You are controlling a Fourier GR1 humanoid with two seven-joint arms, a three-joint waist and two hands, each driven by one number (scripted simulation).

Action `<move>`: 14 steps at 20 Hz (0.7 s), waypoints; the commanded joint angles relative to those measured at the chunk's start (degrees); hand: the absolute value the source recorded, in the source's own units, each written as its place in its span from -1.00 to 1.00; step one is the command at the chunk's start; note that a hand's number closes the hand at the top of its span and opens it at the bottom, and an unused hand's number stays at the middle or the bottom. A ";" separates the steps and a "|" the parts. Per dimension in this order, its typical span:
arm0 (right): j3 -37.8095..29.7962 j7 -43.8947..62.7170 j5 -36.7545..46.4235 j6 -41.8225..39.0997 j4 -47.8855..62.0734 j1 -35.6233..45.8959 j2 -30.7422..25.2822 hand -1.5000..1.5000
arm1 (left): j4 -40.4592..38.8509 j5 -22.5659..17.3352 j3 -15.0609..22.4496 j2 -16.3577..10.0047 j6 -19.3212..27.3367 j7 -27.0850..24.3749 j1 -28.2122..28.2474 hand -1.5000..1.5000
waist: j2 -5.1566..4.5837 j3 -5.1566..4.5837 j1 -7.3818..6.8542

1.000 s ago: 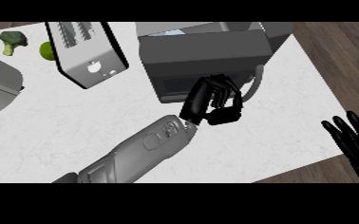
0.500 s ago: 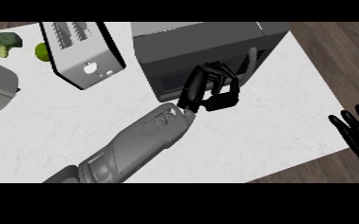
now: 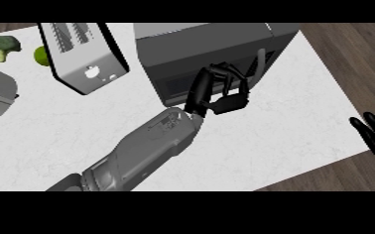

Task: Pick up the milk, place it into the microwave and close the microwave

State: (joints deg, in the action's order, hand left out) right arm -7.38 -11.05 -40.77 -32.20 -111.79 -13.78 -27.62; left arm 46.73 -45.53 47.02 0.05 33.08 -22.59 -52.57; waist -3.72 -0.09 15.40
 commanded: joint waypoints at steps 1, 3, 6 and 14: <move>-0.38 0.54 -0.99 -0.63 -0.22 0.26 -0.98 -1.00 | -6.25 -2.17 -3.42 -0.04 1.30 -0.57 -3.05 1.00 | -0.79 0.01 0.43; 0.09 0.76 -1.47 -0.77 -0.81 0.62 -1.00 -1.00 | -6.60 -2.29 -3.80 -0.05 1.13 -2.43 -3.03 1.00 | -1.03 -0.08 -0.21; 0.33 0.75 -2.39 -1.54 -1.60 0.82 -1.29 -1.00 | -6.51 -2.98 -3.65 -0.04 2.40 -4.61 -2.89 1.00 | -1.12 -0.09 0.19; 0.60 1.58 -4.70 -3.94 -2.86 0.21 -3.14 -1.00 | -6.71 -5.48 -3.03 -0.04 3.76 -7.51 -2.99 1.00 | -1.23 -0.01 1.80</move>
State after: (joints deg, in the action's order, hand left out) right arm -6.79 -9.70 -44.56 -35.26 -114.21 -13.36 -30.13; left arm 46.02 -49.49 47.94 0.05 35.86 -29.82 -52.39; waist -4.17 -0.07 16.51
